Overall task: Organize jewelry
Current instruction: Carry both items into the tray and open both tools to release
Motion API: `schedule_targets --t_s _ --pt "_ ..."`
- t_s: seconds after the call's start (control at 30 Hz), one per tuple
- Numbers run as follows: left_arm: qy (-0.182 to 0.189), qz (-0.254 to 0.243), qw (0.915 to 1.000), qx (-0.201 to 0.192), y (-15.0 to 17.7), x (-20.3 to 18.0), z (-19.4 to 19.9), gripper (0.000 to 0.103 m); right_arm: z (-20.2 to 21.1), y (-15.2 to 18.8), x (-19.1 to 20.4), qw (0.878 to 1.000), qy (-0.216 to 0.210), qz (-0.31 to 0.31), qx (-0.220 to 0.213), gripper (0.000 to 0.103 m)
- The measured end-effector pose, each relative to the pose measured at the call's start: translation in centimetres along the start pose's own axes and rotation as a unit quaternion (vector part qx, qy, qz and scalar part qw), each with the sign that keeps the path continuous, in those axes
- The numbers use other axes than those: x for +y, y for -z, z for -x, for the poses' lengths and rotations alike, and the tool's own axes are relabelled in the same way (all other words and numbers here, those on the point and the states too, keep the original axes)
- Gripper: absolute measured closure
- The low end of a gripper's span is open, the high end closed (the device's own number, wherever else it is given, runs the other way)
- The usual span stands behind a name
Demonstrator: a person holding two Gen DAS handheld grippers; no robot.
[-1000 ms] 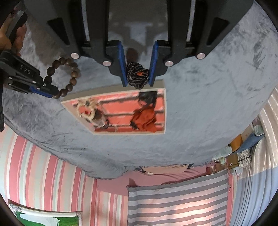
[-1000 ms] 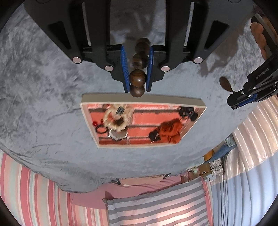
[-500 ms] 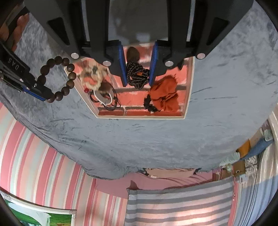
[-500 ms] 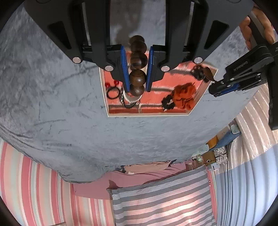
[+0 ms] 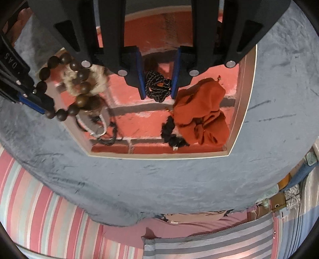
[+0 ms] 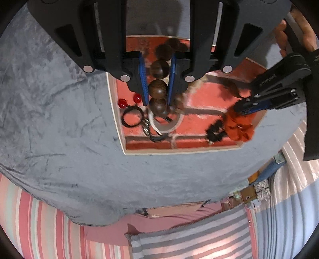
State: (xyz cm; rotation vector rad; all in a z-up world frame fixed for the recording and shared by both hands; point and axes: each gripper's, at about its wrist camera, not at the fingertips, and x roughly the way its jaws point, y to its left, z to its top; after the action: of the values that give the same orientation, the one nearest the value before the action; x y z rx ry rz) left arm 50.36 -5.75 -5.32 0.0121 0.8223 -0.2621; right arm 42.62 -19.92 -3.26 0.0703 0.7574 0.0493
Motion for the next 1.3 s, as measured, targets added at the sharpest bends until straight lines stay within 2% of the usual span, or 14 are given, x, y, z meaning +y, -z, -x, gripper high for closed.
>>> schedule_targets --t_s 0.3,0.63,0.73,0.77,0.83,0.87,0.9,1.0,1.03,1.07,1.1,1.13,1.2,1.3 --pt "-0.043 -0.013 0.999 0.01 1.0 1.2 -1.5 0.077 -3.0 1.4 -0.9 0.999 0.041 0.021 0.03 0.083" --pt "-0.047 -0.009 0.9988 0.012 1.0 1.8 -1.7 0.076 -5.1 2.5 -1.2 0.997 0.047 0.022 0.06 0.083" --pt "-0.043 -0.003 0.999 0.009 0.9 1.8 -1.1 0.07 -4.9 2.3 -1.2 0.997 0.047 0.023 0.061 0.083" --pt "-0.042 -0.001 0.9991 0.004 0.8 1.8 -0.5 0.063 -4.6 2.2 -1.2 0.997 0.042 0.021 0.056 0.083" --pt "-0.038 0.0 0.9992 -0.008 0.5 1.6 0.7 0.052 -3.4 1.8 -1.3 0.998 0.039 0.02 0.042 0.075" --pt "-0.038 -0.001 0.9991 -0.017 0.3 1.6 1.5 0.046 -2.8 1.6 -1.3 0.999 0.038 0.018 0.034 0.063" --pt "-0.039 -0.002 0.999 -0.02 0.2 1.5 2.1 0.046 -2.3 1.3 -1.2 0.999 0.038 0.017 0.028 0.053" --pt "-0.037 0.001 0.9987 -0.035 -0.2 1.8 4.6 0.043 -0.1 0.6 -1.0 0.999 0.035 0.018 0.007 0.042" --pt "-0.039 0.001 0.9984 -0.041 -0.1 2.0 5.5 0.038 0.6 0.5 -0.8 0.999 0.034 0.02 0.001 0.039" --pt "-0.046 0.001 0.9975 -0.053 0.1 2.3 6.9 0.022 1.5 0.5 -0.6 0.999 0.035 0.022 -0.008 0.031" --pt "-0.053 -0.001 0.9966 -0.063 0.4 2.4 8.0 0.014 2.5 0.6 -0.4 0.999 0.036 0.024 -0.017 0.024" --pt "-0.06 -0.005 0.9953 -0.076 0.8 2.6 9.3 0.013 3.7 0.8 -0.2 0.999 0.036 0.026 -0.027 0.022" --pt "-0.062 -0.012 0.9938 -0.091 1.7 3.0 11.5 0.01 5.4 1.1 0.1 0.998 0.037 0.028 -0.042 0.008" --pt "-0.061 -0.013 0.9924 -0.106 3.4 3.7 14.7 0.005 8.2 2.2 0.9 0.996 0.042 0.031 -0.066 0.004"
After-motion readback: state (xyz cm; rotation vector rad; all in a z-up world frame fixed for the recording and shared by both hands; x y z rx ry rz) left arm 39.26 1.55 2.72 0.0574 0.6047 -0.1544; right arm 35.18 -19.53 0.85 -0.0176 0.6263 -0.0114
